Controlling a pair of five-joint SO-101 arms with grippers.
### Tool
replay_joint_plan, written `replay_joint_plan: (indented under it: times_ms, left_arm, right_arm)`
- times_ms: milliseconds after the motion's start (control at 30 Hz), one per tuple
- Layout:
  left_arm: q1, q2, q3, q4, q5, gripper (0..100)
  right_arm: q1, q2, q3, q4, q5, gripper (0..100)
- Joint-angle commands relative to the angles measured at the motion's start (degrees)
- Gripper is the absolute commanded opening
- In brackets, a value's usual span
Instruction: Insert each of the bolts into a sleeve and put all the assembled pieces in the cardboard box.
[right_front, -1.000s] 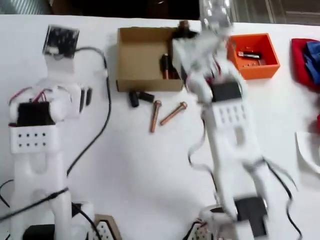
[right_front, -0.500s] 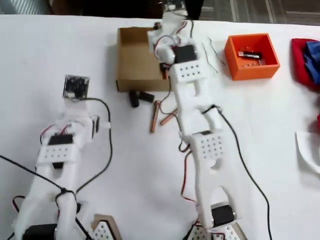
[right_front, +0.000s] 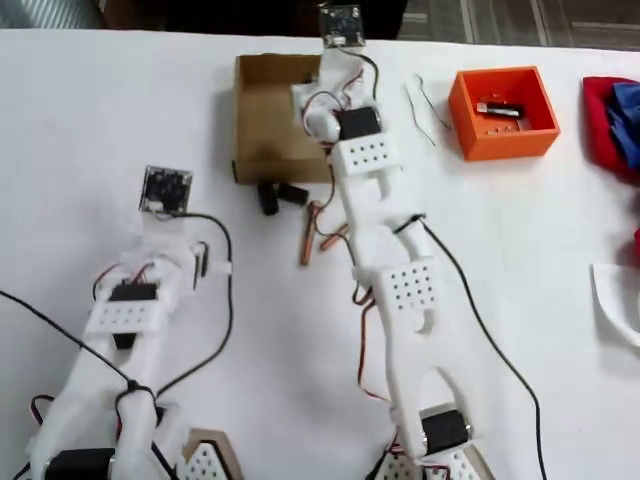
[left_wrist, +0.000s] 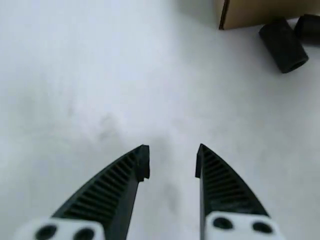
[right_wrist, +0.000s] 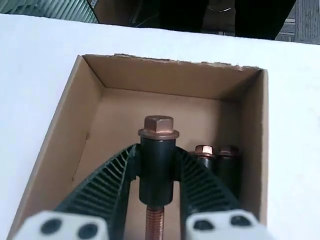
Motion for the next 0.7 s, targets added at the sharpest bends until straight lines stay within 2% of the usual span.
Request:
replay_joint_plan:
  times_ms: [0,667]
  left_arm:
    - [0.6,-0.5,-0.2,-1.1,0.1,17]
    - [0.6,-0.5,0.0,-1.1,0.0,17]
  right_arm:
    - [-0.9,-0.7,-1.5,-1.5,-0.2,2.1]
    - [-1.2,-0.7,9.2,-9.0,-0.3,2.1]
